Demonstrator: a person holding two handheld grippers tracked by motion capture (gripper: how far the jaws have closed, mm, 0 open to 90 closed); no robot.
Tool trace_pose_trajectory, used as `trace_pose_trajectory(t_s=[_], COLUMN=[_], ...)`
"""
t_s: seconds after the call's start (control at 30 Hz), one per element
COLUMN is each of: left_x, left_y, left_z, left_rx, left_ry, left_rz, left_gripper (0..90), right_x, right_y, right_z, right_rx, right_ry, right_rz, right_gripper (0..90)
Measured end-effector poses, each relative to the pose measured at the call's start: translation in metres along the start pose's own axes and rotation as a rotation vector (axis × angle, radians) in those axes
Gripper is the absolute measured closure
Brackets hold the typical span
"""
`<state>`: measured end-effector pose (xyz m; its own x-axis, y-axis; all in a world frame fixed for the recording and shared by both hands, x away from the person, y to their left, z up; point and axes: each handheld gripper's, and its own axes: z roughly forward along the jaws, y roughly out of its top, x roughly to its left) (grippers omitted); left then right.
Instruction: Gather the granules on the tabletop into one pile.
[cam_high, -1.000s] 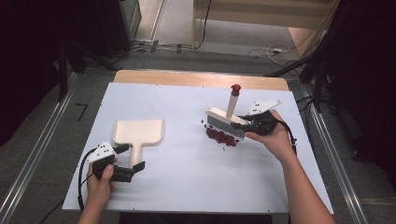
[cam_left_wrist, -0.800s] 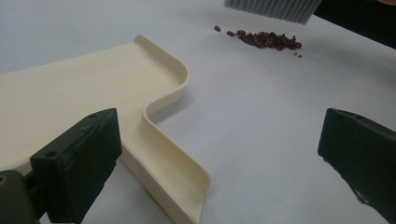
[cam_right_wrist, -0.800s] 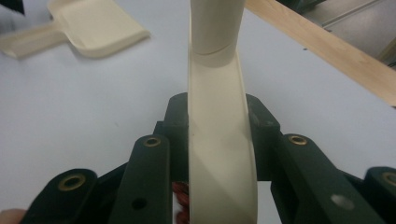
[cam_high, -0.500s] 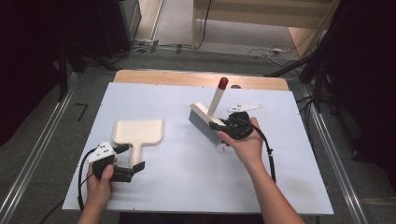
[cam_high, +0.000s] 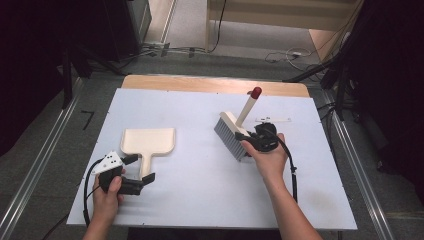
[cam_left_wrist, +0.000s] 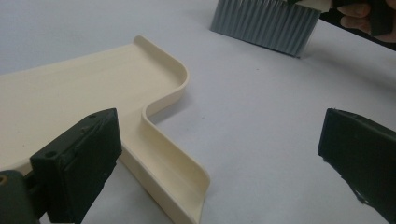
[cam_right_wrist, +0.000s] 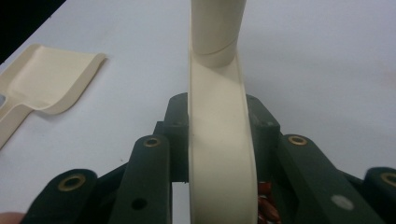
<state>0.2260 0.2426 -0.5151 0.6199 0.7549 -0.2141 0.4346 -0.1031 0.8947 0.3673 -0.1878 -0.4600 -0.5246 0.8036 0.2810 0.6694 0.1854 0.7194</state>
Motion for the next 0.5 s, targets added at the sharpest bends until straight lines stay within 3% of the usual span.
trace_pose_trajectory(t_s=[0.23,0.37,0.5], left_x=[0.000,0.000,0.000], left_y=[0.000,0.000,0.000], left_z=[0.000,0.000,0.000], left_rx=[0.000,0.000,0.000], left_ry=[0.000,0.001,0.000], left_rz=[0.000,0.000,0.000], left_gripper=[0.0,0.0,0.0], right_x=[-0.016,-0.019,-0.012], right_y=[-0.002,0.000,0.002], right_z=[-0.014,-0.022,-0.034], right_rx=[-0.021,-0.057,-0.053], right_ry=[-0.038,0.021,0.106], right_rz=[0.018,0.004,-0.056], right_gripper=[65.4,65.4,65.4])
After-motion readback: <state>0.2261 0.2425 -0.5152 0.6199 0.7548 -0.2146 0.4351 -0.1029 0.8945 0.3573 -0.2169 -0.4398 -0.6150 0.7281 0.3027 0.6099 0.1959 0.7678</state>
